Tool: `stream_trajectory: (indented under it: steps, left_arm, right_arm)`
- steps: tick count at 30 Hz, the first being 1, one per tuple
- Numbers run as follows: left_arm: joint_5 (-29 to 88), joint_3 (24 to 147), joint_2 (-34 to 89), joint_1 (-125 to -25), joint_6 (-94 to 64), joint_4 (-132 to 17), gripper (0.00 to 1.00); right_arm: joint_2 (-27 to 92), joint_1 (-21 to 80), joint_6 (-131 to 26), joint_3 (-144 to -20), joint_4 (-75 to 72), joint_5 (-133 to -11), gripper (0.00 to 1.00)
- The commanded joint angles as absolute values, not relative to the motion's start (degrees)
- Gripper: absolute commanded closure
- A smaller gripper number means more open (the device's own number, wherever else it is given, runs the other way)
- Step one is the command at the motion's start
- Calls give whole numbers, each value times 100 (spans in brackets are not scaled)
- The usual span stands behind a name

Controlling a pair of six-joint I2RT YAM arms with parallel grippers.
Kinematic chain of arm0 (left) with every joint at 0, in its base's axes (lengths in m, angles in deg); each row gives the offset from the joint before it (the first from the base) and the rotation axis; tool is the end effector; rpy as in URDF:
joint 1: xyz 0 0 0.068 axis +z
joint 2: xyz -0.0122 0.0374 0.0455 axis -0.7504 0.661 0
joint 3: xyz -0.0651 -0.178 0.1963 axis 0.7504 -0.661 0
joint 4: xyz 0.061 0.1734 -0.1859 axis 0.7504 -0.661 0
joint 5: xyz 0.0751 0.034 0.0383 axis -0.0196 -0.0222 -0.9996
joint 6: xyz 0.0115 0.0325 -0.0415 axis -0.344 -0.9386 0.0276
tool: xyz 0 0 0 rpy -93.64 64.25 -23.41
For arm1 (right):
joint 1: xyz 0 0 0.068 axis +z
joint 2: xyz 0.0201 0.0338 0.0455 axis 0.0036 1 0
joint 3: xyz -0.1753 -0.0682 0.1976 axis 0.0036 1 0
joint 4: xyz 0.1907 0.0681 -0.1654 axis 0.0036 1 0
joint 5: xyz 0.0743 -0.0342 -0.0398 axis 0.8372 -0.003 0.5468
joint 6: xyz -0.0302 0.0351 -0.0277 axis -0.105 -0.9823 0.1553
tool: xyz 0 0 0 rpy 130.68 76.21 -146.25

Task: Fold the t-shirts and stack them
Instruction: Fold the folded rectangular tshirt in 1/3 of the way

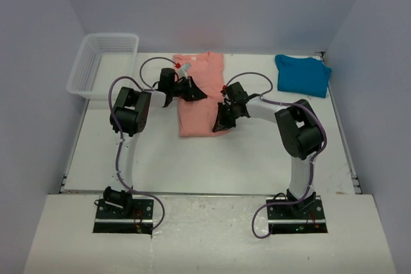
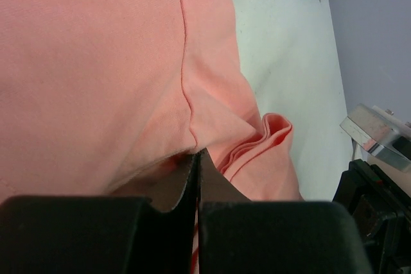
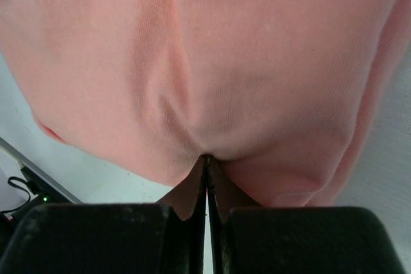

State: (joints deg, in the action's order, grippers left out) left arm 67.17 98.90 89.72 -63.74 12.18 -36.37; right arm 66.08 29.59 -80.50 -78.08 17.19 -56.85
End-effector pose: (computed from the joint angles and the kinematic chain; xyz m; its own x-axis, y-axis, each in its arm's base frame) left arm 0.4758 -0.1550 0.0870 -0.8560 -0.2173 -0.4691 0.3269 0.4755 -0.8167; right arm 0.3423 0.2082 0.1370 -0.9797 0.0514 -0.1938 -0.0637 0.8366 0.5441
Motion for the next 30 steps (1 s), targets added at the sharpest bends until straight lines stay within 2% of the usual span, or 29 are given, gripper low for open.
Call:
stream_trajectory:
  steps: [1,11,20,24,26,28,29,30]
  left_arm:
    - [6703,10040,9198,-6216,1200,-3520,100]
    - [6835,10180,8724,-6198,805,-3722,100]
    - [6606,10400,7266,-6207,436,-4521,96]
    - [6352,10260,6869,-6216,365,-4828,94]
    - [6203,10085,6711,-6216,339,-4978,93]
    - [6000,9848,6545,-6225,356,-5014,93]
    - [5852,9577,6500,-6242,391,-5014,93]
    - [5781,9417,6456,-6251,470,-5014,93]
  right_arm:
    - [6641,2974,-8057,-7465,1879,-6138,100]
    - [6255,2991,-7249,-7614,1827,-5778,100]
    - [5447,2991,-6703,-8580,2661,-5962,96]
    - [5376,2991,-6633,-8976,2951,-6041,89]
    - [5524,2965,-6615,-9195,3065,-6207,77]
    - [5761,2878,-6571,-9599,3215,-6217,73]
    - [6041,2842,-6545,-9766,3389,-6208,74]
    - [6166,2807,-6527,-10046,3443,-6199,100]
